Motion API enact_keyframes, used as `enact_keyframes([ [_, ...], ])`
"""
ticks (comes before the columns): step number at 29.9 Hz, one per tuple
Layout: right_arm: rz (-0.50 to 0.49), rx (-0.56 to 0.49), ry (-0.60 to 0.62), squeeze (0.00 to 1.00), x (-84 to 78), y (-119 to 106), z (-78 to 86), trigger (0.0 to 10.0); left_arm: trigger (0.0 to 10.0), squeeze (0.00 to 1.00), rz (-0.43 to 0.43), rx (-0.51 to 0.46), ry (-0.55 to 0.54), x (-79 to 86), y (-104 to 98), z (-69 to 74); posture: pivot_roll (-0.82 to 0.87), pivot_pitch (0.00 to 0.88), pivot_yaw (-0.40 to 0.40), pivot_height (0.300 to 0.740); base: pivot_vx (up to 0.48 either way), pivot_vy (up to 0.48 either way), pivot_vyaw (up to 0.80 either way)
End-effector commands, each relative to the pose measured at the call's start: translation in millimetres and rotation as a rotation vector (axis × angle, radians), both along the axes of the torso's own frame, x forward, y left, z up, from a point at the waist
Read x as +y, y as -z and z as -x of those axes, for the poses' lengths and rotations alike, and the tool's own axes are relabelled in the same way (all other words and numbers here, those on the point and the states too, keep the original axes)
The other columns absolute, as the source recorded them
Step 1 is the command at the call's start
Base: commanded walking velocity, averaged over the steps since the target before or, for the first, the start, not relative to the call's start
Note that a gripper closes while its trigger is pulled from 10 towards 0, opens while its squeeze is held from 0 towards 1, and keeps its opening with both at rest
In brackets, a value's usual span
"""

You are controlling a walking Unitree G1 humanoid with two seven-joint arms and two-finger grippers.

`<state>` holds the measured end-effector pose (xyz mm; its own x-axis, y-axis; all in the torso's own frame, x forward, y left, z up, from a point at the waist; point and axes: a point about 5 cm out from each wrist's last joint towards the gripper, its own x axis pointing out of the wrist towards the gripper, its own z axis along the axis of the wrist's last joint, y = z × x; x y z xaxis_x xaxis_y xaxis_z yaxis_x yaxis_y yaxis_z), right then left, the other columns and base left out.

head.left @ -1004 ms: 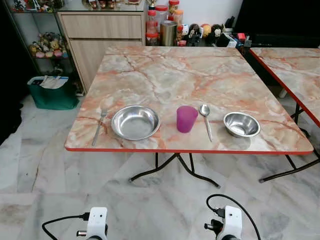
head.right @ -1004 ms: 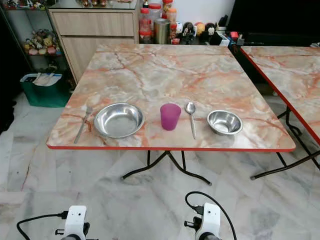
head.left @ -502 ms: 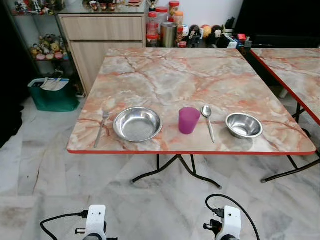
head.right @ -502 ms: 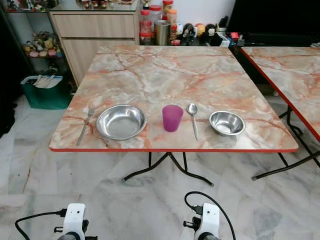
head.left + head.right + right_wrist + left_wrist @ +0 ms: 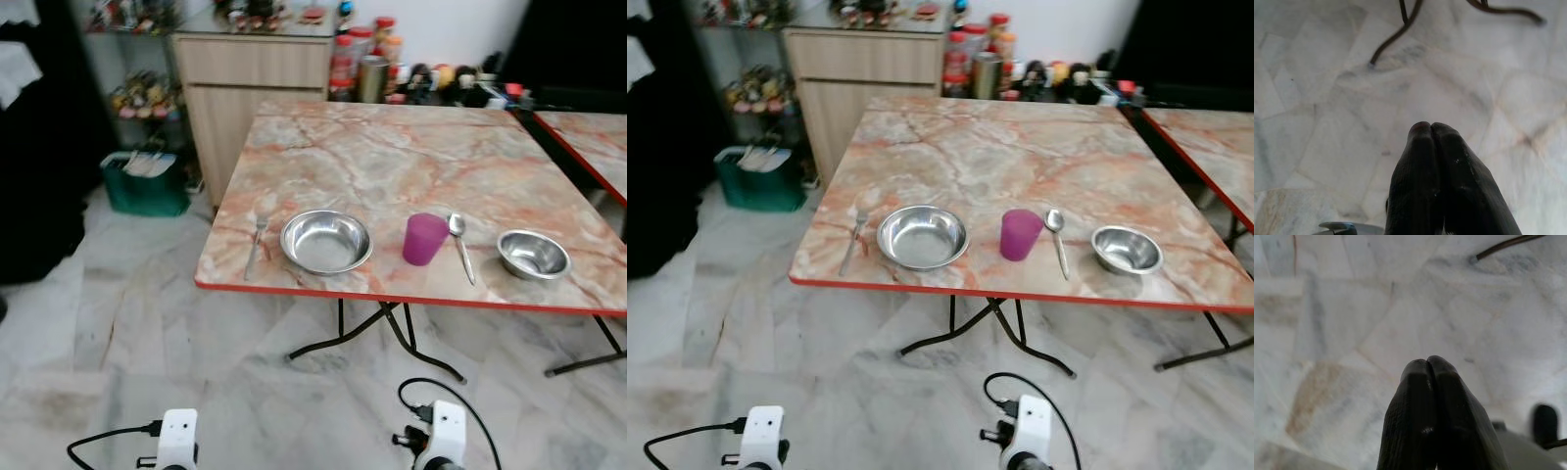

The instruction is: Setting the table

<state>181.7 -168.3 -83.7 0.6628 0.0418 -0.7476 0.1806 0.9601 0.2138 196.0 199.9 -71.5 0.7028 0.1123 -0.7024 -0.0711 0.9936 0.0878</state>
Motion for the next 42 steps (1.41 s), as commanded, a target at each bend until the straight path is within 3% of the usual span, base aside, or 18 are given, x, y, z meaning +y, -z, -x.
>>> enact_keyframes([
  [1,0.02,0.002,0.016,0.0,-9.3,0,0.6,10.0,10.0,0.0,0.005,-0.006,0.012,-5.7,0,-1.0,0.01,0.0,-0.001,0.74,0.0,0.0,0.0],
  [13,0.02,0.0,0.01,0.0,-7.9,-1,-0.1,10.0,10.0,0.0,0.012,-0.089,0.065,-13.0,-9,-15.6,0.02,0.0,0.007,0.74,0.0,0.0,-0.3],
  [20,0.02,-0.005,0.008,0.0,-6.9,-1,-1.0,10.0,10.0,0.0,0.009,-0.094,0.067,-13.6,-9,-15.7,0.02,0.0,0.008,0.74,0.0,0.0,0.0],
  [31,0.031,-0.009,0.002,0.0,-11.4,-1,-0.3,10.0,10.0,0.0,-0.009,-0.119,0.044,-10.5,-8,-8.3,0.01,0.0,0.006,0.74,0.299,0.0,0.0],
  [37,0.037,-0.011,0.009,0.0,-14.9,-1,2.1,10.0,10.0,0.0,-0.046,-0.34,0.018,-0.5,-28,-16.2,0.02,0.0,0.007,0.74,0.044,0.0,0.0],
  [42,0.039,-0.012,0.003,0.0,-14.8,-1,3.1,10.0,10.0,0.0,-0.075,-0.459,-0.016,6.6,-41,-18.0,0.03,0.0,0.006,0.74,0.0,0.0,0.0],
])
